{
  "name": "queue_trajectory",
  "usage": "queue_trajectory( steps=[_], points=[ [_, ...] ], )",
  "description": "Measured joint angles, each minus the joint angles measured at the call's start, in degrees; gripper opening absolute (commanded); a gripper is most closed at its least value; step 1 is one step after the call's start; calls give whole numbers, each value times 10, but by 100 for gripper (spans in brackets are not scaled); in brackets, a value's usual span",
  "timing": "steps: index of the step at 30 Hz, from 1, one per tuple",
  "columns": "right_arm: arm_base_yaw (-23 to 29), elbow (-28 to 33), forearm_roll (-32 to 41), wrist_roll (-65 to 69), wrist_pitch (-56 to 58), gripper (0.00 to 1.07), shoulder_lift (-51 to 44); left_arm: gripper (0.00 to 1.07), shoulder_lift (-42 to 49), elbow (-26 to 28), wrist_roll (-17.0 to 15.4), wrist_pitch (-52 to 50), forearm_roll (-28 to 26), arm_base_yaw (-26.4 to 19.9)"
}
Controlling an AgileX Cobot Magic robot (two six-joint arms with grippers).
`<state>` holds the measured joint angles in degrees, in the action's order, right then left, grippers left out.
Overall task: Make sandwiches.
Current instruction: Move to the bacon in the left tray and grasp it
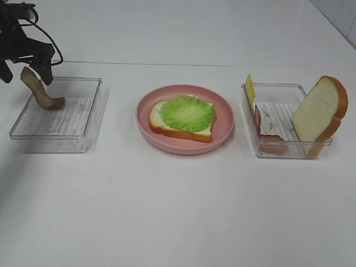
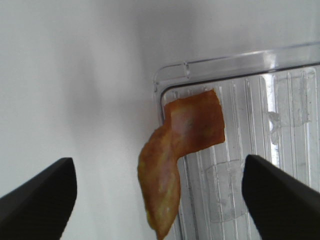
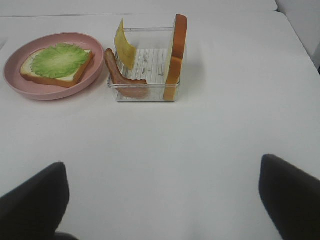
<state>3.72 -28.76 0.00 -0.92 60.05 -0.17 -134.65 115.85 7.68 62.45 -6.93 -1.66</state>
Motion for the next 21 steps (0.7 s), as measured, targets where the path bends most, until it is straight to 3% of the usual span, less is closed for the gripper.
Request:
queue_trajectory(
  steps=[2,6,17,20,21],
  points=[
    [0,0,0,0,0,98,0,55,0,0,5,-2,-1,1],
    [0,0,0,0,0,98,0,50,0,0,5,-5,-1,1],
    [0,0,0,0,0,98,0,49,0,0,5,-5,-5,1],
    [0,0,0,0,0,98,0,42,0,0,5,-5,-5,1],
    [0,0,0,0,0,98,0,34,0,0,5,-5,-5,1]
  ],
)
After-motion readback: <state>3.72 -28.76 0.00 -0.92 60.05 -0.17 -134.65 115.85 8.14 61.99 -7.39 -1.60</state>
